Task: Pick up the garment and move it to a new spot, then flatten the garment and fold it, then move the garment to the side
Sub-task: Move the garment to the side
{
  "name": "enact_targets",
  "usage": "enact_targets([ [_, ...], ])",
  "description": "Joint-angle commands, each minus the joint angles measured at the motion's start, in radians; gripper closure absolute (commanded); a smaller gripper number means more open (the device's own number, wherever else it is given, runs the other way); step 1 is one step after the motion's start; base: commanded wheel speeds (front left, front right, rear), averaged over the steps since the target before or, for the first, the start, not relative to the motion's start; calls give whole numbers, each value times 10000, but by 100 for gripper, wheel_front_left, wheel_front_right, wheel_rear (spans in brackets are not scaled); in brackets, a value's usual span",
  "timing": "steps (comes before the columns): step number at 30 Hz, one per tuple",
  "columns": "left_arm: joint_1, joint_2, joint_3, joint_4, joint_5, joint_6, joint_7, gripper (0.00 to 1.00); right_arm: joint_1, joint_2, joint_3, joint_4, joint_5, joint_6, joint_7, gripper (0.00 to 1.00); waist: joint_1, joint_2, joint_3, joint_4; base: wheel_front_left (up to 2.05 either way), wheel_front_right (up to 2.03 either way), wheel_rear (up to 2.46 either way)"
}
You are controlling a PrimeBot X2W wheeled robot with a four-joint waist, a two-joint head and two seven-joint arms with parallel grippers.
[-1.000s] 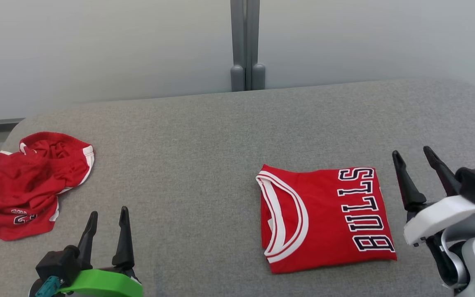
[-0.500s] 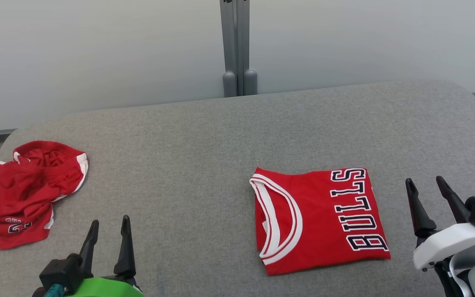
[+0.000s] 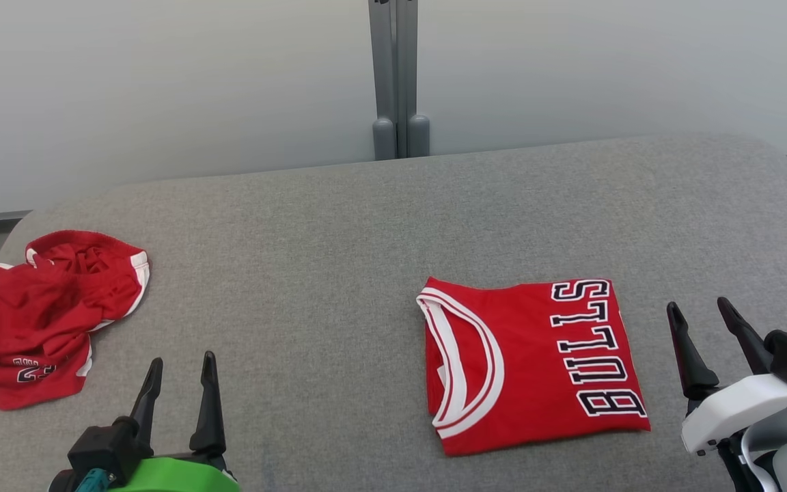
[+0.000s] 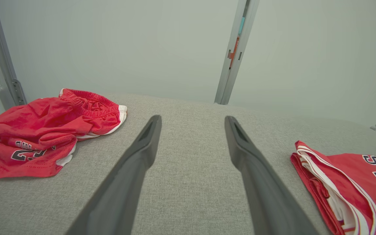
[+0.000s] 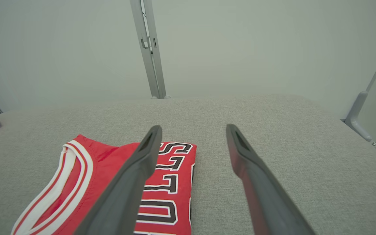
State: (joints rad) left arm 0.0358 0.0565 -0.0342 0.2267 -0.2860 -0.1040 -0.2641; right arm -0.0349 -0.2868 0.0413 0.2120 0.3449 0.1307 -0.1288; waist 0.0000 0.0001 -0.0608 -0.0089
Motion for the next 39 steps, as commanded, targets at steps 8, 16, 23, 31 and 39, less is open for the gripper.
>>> enact_targets([
  [8,77,52,135,33,155,-36,1,0,-118,-78,142,-47,18,-1,148,0,0,-1,65,56,0,0,0],
  [16,-177,6,151,-41,100,-70,-1,0,-999,-277,280,831,625,-6,3242,0,0,-1,370,236,0,0,0],
  [23,-532,-12,100,-165,190,-92,1,0,-2003,-331,211,1909,935,-1,6319,0,0,-1,1101,938,0,0,0],
  [31,-873,-39,34,-192,143,-129,1,0,-2618,-47,28,3173,922,-1,7016,0,0,-1,1718,1428,0,0,0],
  [39,-1158,-47,-47,-336,237,-140,1,0,-3319,-266,719,3599,809,-4,7853,100,0,-1,2158,1095,0,0,0],
])
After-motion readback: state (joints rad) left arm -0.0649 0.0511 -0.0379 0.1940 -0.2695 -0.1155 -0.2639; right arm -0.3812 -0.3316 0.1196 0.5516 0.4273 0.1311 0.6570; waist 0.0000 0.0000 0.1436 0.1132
